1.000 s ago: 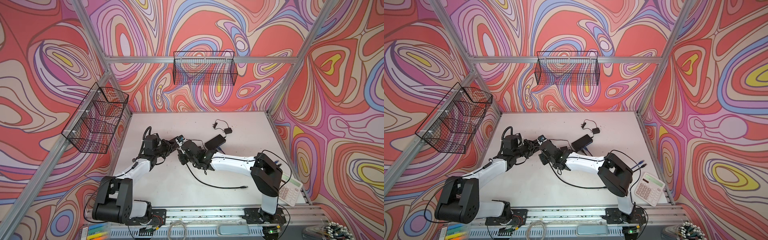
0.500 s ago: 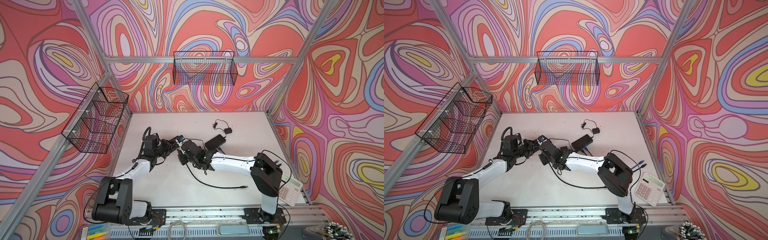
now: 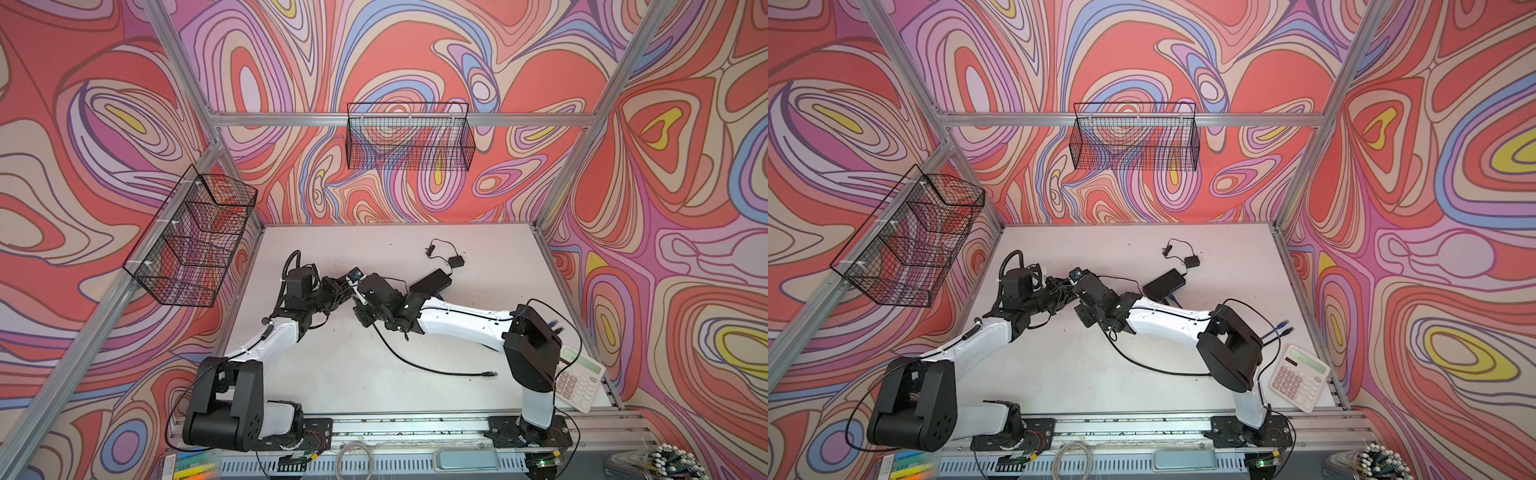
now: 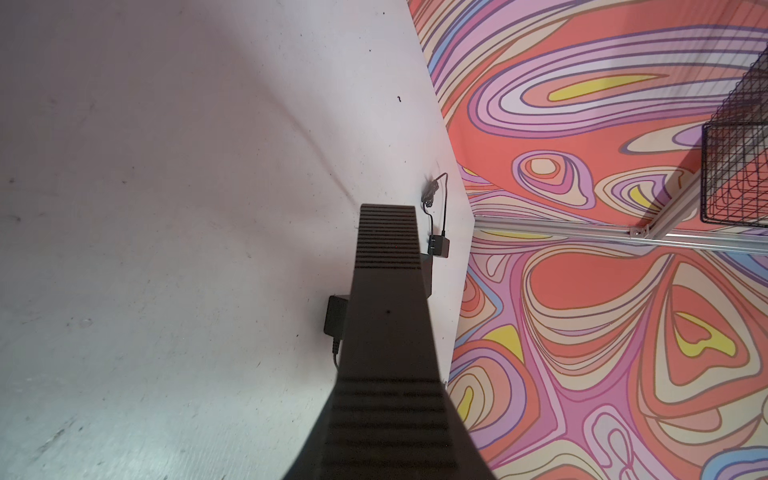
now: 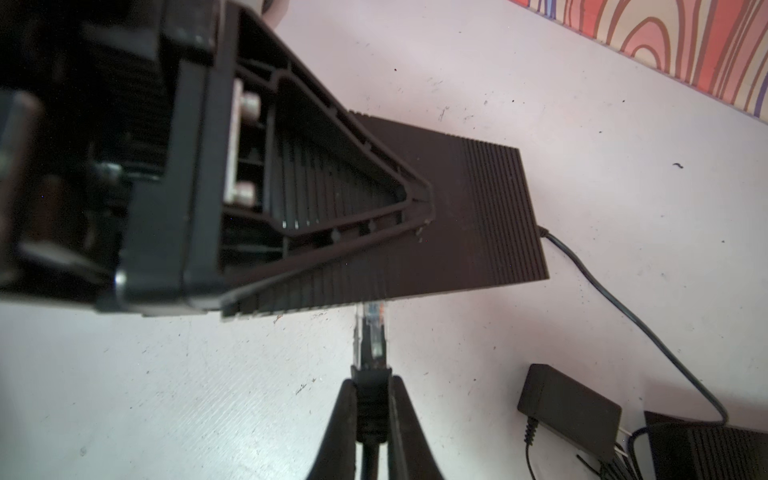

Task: Insert the plug into the switch port
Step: 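Align the ethernet plug tip under a port of the held switch with the right gripper, then push the ethernet plug up into the switch port while the left gripper holds the switch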

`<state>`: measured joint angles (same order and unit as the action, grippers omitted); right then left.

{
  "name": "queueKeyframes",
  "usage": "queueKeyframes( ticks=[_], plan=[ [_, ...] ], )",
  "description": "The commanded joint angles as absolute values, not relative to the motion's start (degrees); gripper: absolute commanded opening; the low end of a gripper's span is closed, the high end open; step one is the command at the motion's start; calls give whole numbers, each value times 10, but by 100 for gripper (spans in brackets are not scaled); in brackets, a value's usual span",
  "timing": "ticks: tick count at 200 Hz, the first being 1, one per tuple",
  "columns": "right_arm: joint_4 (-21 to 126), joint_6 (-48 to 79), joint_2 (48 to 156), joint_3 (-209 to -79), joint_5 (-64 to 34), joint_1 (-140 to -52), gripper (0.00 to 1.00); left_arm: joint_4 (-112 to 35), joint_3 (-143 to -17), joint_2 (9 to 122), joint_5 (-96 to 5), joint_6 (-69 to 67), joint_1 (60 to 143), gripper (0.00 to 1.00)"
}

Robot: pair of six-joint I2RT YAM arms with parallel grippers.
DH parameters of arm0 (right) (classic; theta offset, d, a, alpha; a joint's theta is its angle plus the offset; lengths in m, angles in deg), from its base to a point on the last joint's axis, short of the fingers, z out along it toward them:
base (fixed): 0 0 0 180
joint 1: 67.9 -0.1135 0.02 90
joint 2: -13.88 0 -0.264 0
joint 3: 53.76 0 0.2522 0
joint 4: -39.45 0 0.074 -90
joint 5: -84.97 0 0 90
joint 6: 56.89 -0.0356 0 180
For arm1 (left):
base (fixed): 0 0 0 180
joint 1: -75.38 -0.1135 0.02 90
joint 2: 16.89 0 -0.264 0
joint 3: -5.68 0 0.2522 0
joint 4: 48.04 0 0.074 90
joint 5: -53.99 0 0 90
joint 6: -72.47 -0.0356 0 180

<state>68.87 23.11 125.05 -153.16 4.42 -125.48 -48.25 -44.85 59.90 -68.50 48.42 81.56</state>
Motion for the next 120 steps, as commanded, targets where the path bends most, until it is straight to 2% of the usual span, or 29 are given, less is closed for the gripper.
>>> queueKeyframes(
  ticks=[1, 120],
  plan=[
    [606, 230, 1266, -1563, -1, -1259, 0, -492, -444, 589, -754, 486, 831, 13],
    [576, 200, 1206, -1520, -50, -1237, 0, -511, -422, 538, -810, 432, 832, 13]
  ],
)
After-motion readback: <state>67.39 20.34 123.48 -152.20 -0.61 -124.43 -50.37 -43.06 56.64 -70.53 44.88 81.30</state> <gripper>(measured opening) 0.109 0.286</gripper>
